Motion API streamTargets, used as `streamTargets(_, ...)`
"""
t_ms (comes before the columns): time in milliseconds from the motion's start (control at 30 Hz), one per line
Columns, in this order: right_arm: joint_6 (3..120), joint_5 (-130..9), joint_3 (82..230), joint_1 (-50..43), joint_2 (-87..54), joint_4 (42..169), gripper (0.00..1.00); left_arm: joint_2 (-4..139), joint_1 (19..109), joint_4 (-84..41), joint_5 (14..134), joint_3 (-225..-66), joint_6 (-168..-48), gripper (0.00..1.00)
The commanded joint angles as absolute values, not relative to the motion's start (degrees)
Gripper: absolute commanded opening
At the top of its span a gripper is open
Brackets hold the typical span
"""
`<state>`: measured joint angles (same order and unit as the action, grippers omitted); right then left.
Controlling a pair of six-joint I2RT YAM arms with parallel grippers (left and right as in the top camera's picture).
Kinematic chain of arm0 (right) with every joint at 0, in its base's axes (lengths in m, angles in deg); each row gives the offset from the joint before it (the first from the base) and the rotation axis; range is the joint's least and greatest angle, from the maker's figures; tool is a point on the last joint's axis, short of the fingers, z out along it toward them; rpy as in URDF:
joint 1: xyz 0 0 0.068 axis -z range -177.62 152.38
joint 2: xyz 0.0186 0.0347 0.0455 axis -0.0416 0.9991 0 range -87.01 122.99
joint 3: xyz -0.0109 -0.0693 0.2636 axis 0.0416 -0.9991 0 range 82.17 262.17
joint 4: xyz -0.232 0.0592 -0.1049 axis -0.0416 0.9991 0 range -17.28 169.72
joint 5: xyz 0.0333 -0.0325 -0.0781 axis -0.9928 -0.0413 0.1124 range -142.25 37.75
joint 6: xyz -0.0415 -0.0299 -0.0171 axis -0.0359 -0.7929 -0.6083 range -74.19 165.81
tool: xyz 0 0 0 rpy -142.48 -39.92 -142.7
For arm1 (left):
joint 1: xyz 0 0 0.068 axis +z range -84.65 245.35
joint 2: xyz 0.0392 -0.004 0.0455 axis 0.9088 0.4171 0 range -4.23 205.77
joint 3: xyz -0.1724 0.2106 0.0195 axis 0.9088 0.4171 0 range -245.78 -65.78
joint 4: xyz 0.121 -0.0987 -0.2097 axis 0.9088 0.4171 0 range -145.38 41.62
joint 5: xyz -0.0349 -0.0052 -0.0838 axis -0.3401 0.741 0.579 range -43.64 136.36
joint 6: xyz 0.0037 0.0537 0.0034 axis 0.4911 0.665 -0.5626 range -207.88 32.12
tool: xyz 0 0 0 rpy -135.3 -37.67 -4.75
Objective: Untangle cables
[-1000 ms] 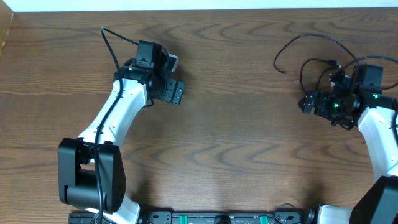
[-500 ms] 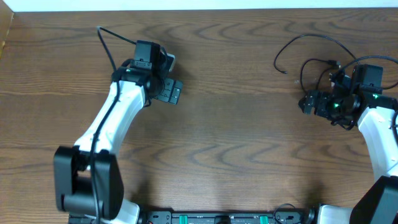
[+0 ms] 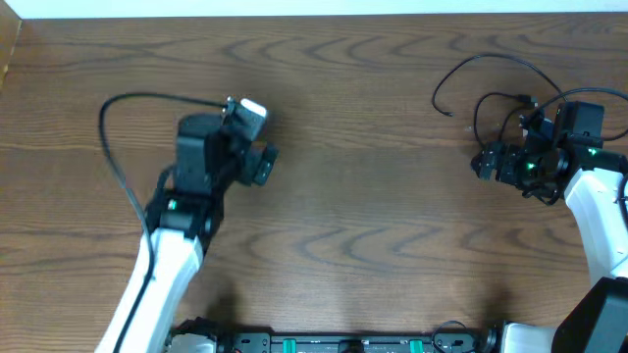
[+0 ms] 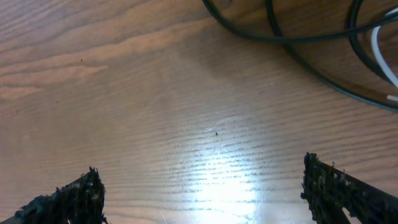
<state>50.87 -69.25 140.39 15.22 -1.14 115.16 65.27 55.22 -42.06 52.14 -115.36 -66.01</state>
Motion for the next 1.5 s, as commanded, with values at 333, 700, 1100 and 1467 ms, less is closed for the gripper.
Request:
streamTargets(333,51.6,-69.8,140.8,15.0,-0.8,115.2,0.99,41.0,67.8,-63.7,70.4,-99.9,-61.5,0.98)
streamTargets(700,51.6,-69.8,140.8,15.0,-0.8,115.2,0.99,26.2,71.2,-73.7,71.2,-86.0,-61.5,0.98)
streamTargets(1100,51.6,-69.8,140.8,15.0,-0.8,115.2,0.99,9.8,71.5,-82.9,69.7,-65.9,-61.9,0.97)
streamTargets(1467,51.6,-69.8,140.8,15.0,-0.8,115.2,0.99,-1.4,73.4,-61.6,59.6,-66.0,-74.3,0.97)
